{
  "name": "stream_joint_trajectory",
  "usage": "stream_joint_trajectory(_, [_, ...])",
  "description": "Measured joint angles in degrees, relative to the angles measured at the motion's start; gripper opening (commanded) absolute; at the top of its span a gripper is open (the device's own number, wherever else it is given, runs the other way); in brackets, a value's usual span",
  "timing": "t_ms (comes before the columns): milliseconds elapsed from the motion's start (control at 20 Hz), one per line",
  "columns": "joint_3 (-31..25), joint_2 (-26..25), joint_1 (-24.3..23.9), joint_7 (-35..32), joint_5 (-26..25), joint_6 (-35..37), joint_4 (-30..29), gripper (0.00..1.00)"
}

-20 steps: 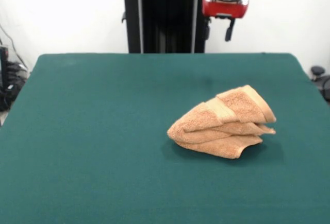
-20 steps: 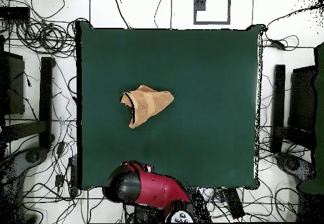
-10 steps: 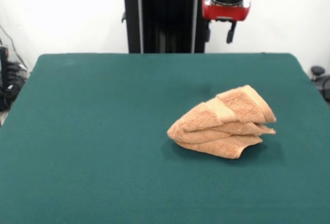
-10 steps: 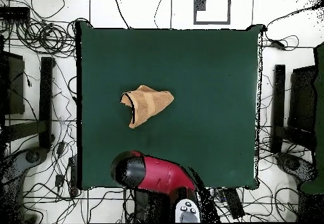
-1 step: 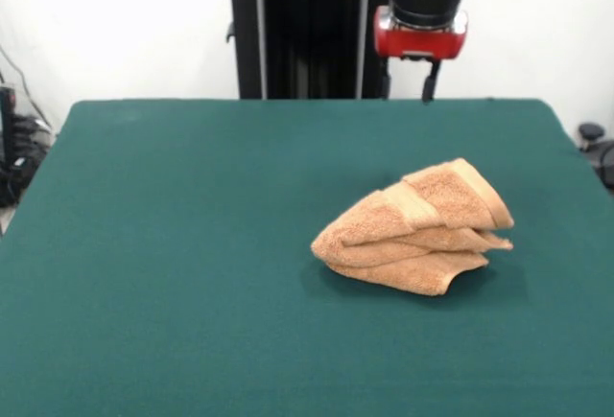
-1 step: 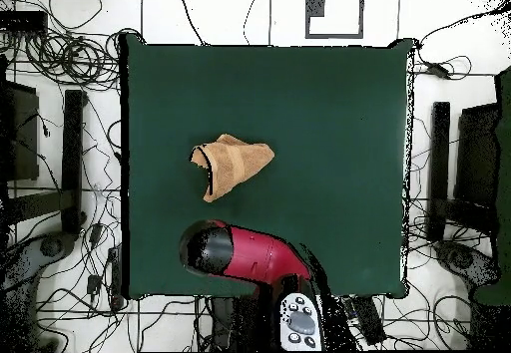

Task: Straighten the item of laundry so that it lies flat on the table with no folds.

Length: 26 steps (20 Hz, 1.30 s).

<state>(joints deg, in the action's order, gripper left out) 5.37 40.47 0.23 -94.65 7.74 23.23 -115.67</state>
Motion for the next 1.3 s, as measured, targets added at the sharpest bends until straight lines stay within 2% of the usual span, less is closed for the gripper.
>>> stream_joint_trajectory(250, [-0.5, -0.1, -0.3, 0.0, -0.5, -4.0, 1.5, 1.0])
stream_joint_trajectory(700, [-3.3, -0.1, -2.8, 0.0, -4.7, -19.4, 2.2, 1.0])
stream_joint_trajectory(1300, [-6.0, 0.0, -4.5, 0.0, -5.0, -20.5, 2.8, 1.0])
